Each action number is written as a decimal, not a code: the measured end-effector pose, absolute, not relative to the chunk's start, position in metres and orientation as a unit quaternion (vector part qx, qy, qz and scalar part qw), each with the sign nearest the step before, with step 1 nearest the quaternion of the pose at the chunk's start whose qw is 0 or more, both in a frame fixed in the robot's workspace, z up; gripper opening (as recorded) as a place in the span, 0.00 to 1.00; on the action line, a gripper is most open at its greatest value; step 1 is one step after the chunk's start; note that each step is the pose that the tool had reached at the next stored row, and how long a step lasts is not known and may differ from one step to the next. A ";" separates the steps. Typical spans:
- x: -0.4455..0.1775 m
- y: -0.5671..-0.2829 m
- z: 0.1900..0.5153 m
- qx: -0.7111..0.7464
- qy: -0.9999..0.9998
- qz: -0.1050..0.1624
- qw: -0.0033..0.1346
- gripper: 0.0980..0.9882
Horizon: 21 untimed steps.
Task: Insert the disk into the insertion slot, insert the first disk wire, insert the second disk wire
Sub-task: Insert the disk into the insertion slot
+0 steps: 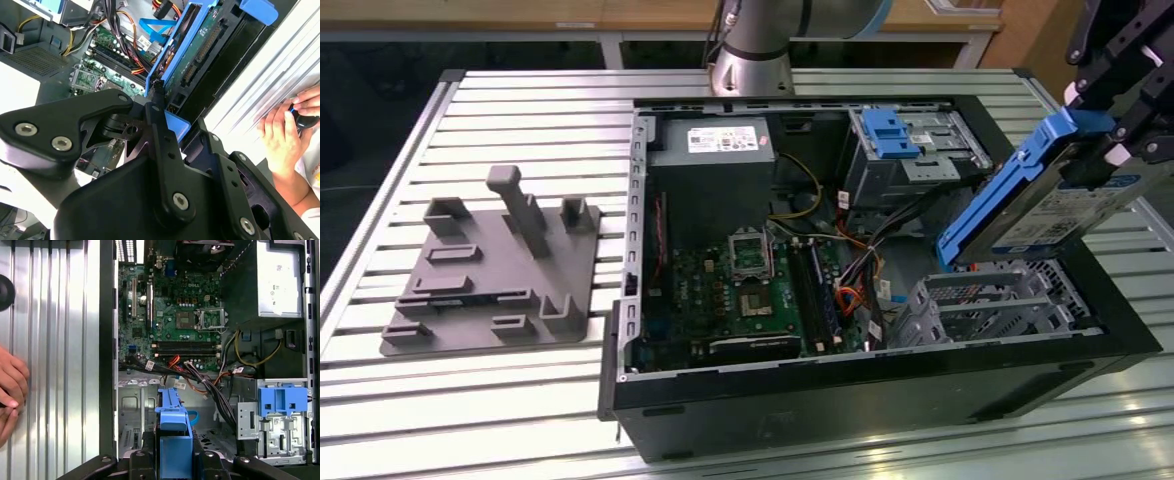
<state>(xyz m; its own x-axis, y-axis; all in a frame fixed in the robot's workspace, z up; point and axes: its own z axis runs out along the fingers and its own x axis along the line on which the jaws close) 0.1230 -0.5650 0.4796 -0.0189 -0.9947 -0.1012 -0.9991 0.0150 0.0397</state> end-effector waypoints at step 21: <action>0.123 -0.567 0.472 -0.700 0.712 0.050 0.022 0.30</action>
